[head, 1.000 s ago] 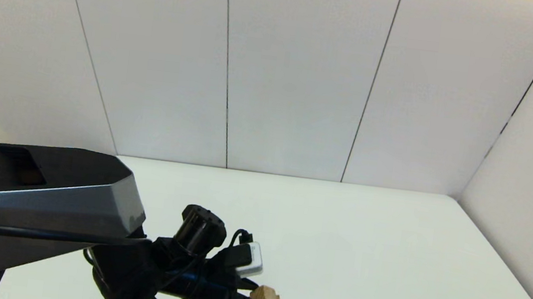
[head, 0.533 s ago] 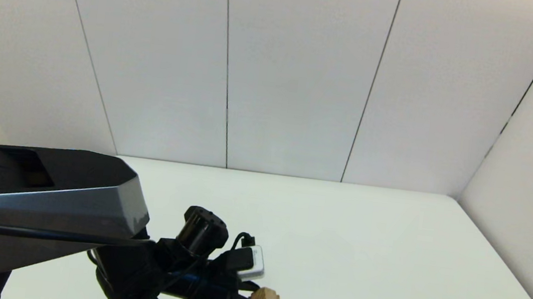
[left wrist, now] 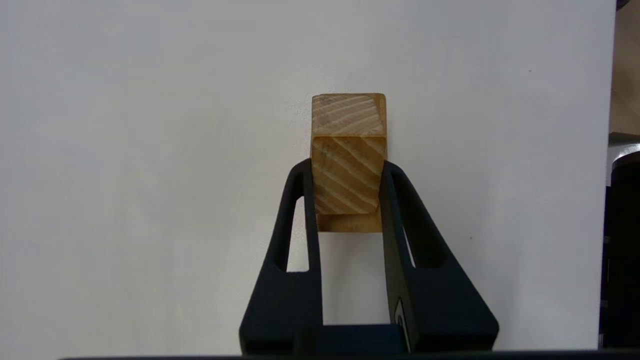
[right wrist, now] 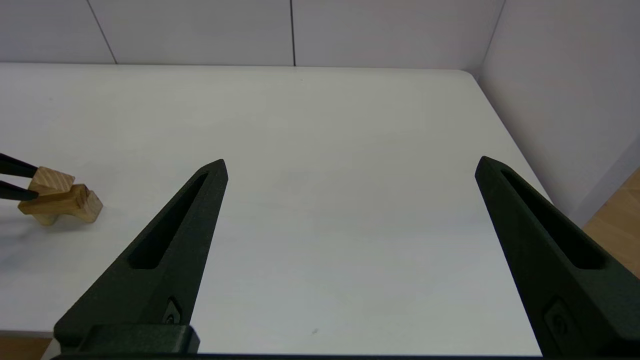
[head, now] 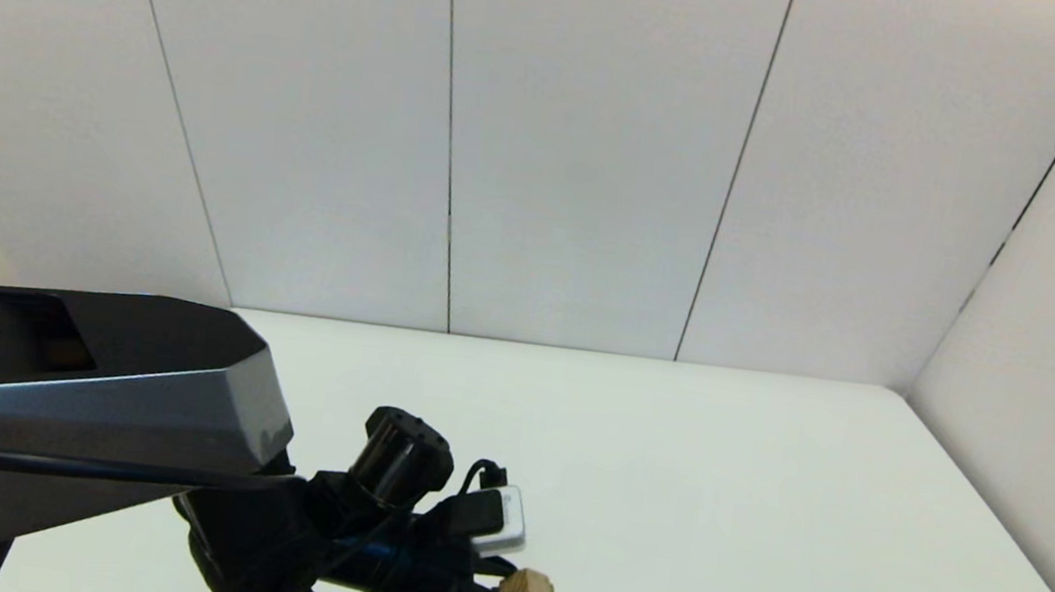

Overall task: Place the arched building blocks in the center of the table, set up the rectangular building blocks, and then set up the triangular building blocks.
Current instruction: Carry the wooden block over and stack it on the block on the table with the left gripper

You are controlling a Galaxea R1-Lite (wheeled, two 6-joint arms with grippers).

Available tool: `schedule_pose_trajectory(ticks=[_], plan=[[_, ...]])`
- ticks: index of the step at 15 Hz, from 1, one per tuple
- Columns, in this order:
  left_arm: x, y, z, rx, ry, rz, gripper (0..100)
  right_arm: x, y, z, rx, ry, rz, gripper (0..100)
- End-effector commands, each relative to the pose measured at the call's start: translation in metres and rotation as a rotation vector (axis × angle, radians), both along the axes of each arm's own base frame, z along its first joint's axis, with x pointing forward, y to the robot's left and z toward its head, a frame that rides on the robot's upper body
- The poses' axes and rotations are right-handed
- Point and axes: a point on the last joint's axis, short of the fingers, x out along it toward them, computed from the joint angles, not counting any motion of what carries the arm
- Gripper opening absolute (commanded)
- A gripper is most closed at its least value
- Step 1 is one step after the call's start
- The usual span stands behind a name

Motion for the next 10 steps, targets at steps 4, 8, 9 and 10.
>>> schedule_pose_trajectory(ticks=[4,8,9,10], plan=[[-0.005,-0.004,0.0028,-0.003,-0.008,-0.021,0,0.0001,0.0,0.0,-0.001,0.002,0.0,100],[-0.0042,-0.0019,-0.0016,0.006,-0.001,-0.012,0,0.0001,0.0,0.0,-0.001,0.002,0.0,100],[-0.005,-0.0012,-0.0017,0.008,0.001,-0.012,0,0.0001,0.0,-0.0001,-0.001,0.003,0.0,100],[-0.0067,0.0002,-0.0016,0.013,0.003,-0.01,0,0.0001,0.0,-0.0001,-0.001,0.003,0.0,100]])
